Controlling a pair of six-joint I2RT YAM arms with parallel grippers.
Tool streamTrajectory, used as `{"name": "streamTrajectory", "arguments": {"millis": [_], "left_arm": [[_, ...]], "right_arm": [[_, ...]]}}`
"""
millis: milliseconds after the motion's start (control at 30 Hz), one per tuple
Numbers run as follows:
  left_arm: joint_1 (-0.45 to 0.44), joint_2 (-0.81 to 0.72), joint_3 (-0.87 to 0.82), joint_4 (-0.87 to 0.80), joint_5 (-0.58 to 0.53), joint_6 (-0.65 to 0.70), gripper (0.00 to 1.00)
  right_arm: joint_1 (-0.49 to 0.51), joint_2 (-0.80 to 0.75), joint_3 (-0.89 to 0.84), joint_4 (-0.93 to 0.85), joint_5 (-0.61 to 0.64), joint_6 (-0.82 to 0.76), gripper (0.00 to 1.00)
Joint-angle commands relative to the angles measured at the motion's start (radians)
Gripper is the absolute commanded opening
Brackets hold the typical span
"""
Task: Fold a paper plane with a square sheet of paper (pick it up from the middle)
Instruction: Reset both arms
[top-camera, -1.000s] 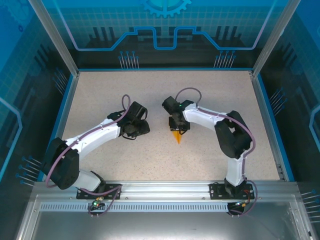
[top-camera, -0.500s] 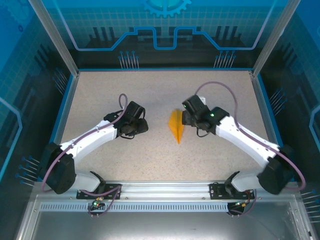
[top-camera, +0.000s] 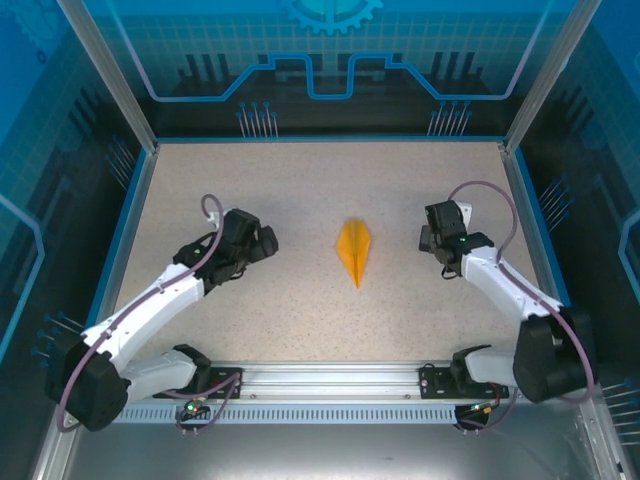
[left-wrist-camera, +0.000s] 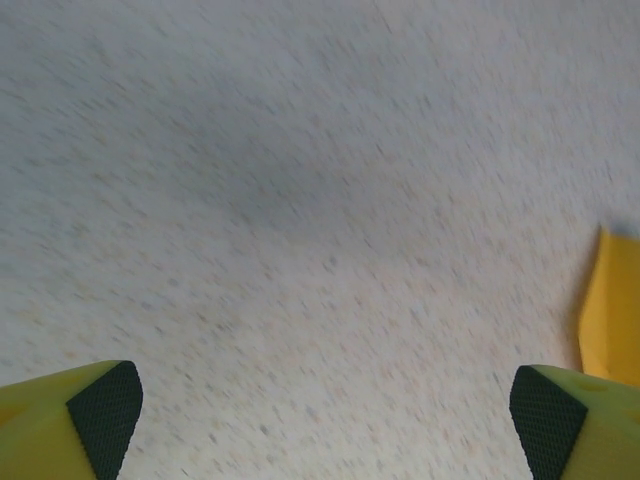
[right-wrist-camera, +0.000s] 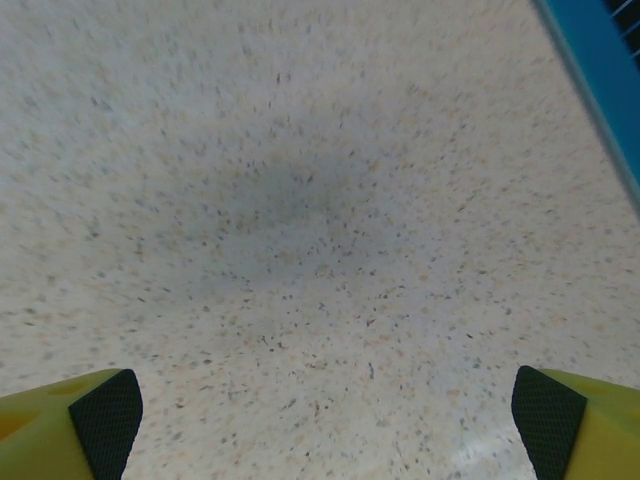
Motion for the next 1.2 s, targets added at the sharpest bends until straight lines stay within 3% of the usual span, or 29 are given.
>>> {"name": "streamTrajectory", "arguments": {"millis": [0,100,300,467,700,800,900,1033,1067,1100,1167], "left_arm": [[0.095,-0.027,-0.044,0.064,-0.115,0.090,0.98],[0.191,-0.014,-0.060,0.121,-0.118,0.149,0.98],[0.306,0.031,-0.090,0.246,-0.187,0.271,0.99],[0.311,0.067,-0.269,0.640,-0.296,0.455,0.98],[0.314,0.208,-0.356,1.019,-0.150,0.585,0.99],[0.321,0.280,-0.382,1.152,-0.122,0.638,0.99],[0.348,0.344,-0.423,1.299,-0.016,0.659,0.98],[0.383,0.390,-0.449,1.363,0.193,0.692,0.98],[0.387,0.428,-0.462,1.452,0.181,0.697,0.98],[0.391,0.403,-0.431,1.358,0.156,0.674,0.98],[0.403,0.412,-0.441,1.384,0.160,0.664,0.98]], "right_arm": [[-0.020,0.026,-0.009,0.203,-0.069,-0.159,0.99],[-0.028,0.014,-0.090,0.416,-0.046,-0.241,0.99],[-0.058,0.029,-0.202,0.729,-0.129,-0.335,0.99],[-0.106,0.110,-0.239,0.876,-0.248,-0.360,0.99],[-0.106,0.101,-0.272,0.942,-0.353,-0.417,0.99],[-0.108,0.156,-0.356,1.157,-0.420,-0.464,0.99],[-0.125,0.148,-0.348,1.124,-0.431,-0.441,0.99],[-0.100,0.192,-0.424,1.308,-0.435,-0.479,0.99],[-0.101,0.176,-0.421,1.272,-0.434,-0.470,1.00],[-0.105,0.183,-0.421,1.280,-0.431,-0.467,0.99],[-0.103,0.187,-0.398,1.247,-0.372,-0.442,0.99]]}}
